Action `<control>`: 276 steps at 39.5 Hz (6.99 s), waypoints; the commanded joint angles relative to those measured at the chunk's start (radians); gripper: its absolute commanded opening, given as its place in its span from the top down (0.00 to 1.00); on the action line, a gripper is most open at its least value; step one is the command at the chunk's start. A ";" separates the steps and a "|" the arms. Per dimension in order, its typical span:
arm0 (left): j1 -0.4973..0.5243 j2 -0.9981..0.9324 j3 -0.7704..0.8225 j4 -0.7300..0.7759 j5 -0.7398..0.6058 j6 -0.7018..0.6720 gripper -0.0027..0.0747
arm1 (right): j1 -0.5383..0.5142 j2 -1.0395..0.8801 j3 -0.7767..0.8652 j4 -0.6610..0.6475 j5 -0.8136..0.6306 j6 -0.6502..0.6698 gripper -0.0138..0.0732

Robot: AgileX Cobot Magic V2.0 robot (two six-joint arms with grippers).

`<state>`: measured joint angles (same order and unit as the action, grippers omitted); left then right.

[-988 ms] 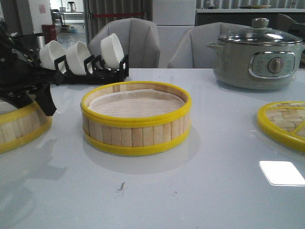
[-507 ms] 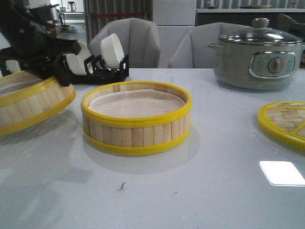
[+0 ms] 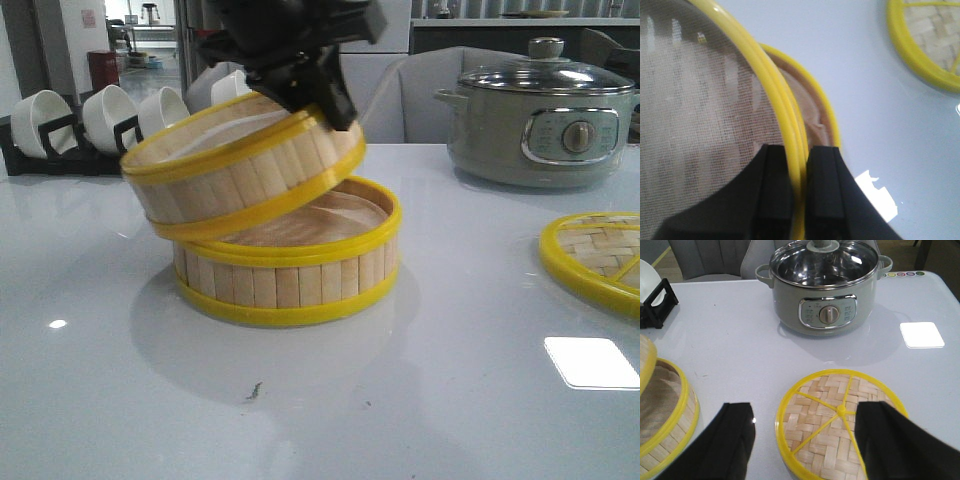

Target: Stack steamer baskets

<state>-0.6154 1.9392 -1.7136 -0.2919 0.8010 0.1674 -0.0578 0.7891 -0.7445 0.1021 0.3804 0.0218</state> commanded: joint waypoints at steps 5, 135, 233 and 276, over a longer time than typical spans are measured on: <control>-0.061 -0.032 -0.045 0.019 -0.105 -0.005 0.85 | -0.001 -0.004 -0.035 -0.001 -0.083 -0.007 0.22; 0.609 -0.583 0.008 -0.047 0.044 0.023 0.86 | -0.001 -0.004 -0.035 -0.001 -0.088 -0.007 0.22; 0.524 -1.339 1.136 -0.027 -0.367 0.023 0.86 | 0.028 0.173 -0.035 0.017 0.128 -0.007 0.31; 0.524 -1.339 1.136 -0.027 -0.367 0.023 0.86 | -0.095 0.921 -0.489 -0.044 0.137 -0.007 0.39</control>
<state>-0.0843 0.5998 -0.5492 -0.3049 0.5096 0.1868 -0.1469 1.7266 -1.1741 0.0740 0.5493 0.0218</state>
